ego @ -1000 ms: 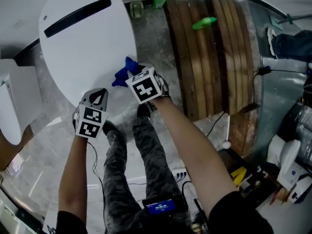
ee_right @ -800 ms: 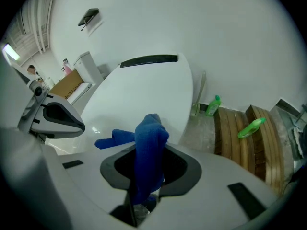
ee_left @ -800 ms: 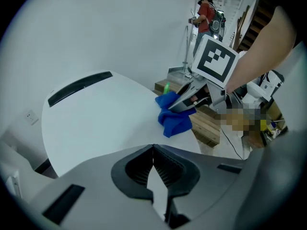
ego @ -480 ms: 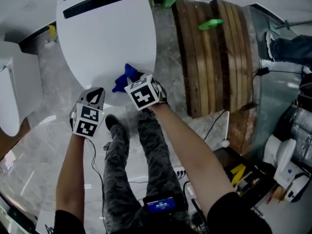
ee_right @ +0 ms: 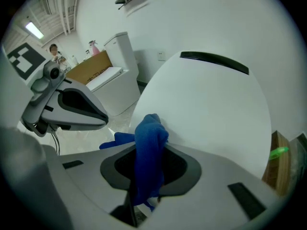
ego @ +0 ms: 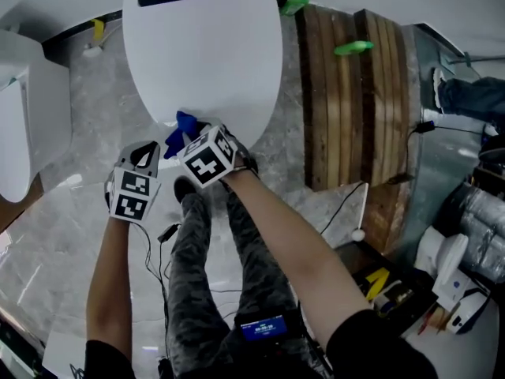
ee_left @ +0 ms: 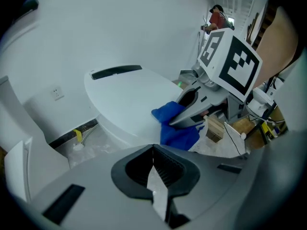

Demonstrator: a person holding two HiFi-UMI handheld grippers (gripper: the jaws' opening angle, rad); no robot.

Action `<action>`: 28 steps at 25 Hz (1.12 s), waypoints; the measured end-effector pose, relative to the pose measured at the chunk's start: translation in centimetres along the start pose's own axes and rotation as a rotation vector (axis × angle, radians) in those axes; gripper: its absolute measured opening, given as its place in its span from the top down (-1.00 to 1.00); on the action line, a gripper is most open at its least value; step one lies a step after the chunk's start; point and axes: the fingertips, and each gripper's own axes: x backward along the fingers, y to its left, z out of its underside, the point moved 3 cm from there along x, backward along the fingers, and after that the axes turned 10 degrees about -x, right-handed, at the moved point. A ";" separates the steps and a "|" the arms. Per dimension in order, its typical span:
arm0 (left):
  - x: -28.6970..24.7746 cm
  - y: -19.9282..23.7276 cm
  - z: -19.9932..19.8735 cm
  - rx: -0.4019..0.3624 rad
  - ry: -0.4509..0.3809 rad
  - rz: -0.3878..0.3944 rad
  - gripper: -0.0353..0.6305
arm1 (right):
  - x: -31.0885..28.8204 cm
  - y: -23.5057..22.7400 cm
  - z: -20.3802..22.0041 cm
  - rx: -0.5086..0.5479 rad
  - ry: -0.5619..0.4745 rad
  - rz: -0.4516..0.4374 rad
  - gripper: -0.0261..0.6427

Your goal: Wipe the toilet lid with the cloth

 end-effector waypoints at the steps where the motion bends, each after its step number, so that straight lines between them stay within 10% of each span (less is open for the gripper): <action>1: 0.2 0.1 0.4 0.004 0.001 0.000 0.86 | -0.2 0.8 0.1 0.018 0.002 -0.006 0.63; 12: -0.2 -0.8 0.1 -0.008 0.017 0.006 0.86 | 0.7 1.0 3.9 0.085 0.059 -0.066 0.62; 28: -4.3 -6.9 -6.0 -0.051 0.059 0.039 0.86 | 5.5 -10.7 7.9 0.053 0.055 -0.075 0.62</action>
